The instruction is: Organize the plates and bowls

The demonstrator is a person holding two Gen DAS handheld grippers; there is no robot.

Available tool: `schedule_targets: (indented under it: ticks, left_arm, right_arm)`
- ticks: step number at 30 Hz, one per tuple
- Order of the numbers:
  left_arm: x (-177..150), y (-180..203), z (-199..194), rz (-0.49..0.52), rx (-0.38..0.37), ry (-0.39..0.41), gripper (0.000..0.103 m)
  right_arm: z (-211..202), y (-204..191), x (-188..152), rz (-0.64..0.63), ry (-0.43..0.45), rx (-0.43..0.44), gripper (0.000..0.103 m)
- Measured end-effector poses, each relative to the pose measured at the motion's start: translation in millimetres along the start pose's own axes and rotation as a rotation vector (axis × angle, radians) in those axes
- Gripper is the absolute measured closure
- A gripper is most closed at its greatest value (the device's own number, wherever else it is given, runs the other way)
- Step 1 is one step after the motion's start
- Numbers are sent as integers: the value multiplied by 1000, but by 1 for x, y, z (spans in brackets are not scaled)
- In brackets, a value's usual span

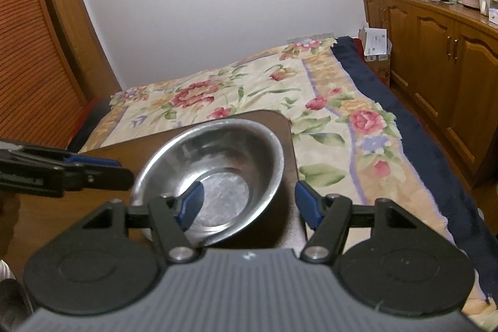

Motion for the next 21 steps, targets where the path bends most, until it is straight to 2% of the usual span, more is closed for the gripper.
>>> schedule_targets:
  ticks: [6,9,11,13,17,19,21]
  left_arm:
    - [-1,-1,13,-5,-18,-30,65]
    - [-2,-1,18,-22,-36,-43,72]
    - [-3,-1,20,-29,-41,-52,82]
    - [-5,-1,20,-29,-34,-56,82]
    - [-6,0,17,-28,-37,-58,84]
    - [-7,-1,14,-34,-40,-54,85]
    - [-6,0,8,-33,-44,-45,85]
  right_arm:
    - [6,-2,0,-5,-11,14,44]
    - [9,-4,-2,-5,-22,26,55]
    - [11,-6,-2,-1,-27,36,60]
    - [12,-8,-3,4,-32,45,69]
    - [13,-7,-5,29,-35,60,72]
    - [14,-5,-7,54,-41,65,80]
    - [12,-5,-8,74,-43,71,80]
Point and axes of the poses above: each gripper's, at about its wrist camera, not at the fingertips, and z roughly the way its jaws point, y to its right, x to its top, the point moved 8 cm from there along z, roughly the way its jaws point, and after that the axes turned 8 degrees about x, right-handed, at the moved point
